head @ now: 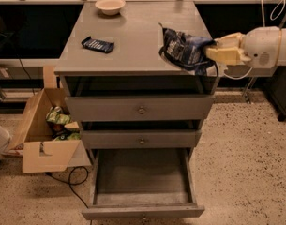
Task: Place blue chip bag into bottom drawer
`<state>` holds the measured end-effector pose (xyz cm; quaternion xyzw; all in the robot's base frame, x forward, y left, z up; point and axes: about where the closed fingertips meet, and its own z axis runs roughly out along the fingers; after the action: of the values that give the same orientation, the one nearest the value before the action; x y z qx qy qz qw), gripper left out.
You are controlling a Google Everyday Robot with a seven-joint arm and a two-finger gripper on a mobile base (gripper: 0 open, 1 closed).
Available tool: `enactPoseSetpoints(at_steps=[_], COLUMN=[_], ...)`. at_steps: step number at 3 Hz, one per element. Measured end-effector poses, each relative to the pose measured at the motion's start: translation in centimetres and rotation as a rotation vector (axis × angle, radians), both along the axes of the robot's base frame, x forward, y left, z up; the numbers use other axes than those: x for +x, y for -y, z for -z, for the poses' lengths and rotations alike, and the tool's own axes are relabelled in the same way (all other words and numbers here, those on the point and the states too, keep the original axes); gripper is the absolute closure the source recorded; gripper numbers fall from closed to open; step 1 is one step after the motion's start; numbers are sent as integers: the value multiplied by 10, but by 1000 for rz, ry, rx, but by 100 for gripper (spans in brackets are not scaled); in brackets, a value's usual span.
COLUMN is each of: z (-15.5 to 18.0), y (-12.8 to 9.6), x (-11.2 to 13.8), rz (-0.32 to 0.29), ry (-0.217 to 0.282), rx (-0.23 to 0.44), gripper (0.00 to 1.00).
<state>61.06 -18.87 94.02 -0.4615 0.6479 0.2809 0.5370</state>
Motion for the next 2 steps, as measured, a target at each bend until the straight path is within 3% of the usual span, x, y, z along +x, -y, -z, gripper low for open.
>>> enactPoseSetpoints(at_steps=[1, 2], z=[33, 107], y=[-8, -27], x=[-40, -68], rz=[-79, -121], ry=[-23, -120], rx=[-72, -162], gripper=[100, 100])
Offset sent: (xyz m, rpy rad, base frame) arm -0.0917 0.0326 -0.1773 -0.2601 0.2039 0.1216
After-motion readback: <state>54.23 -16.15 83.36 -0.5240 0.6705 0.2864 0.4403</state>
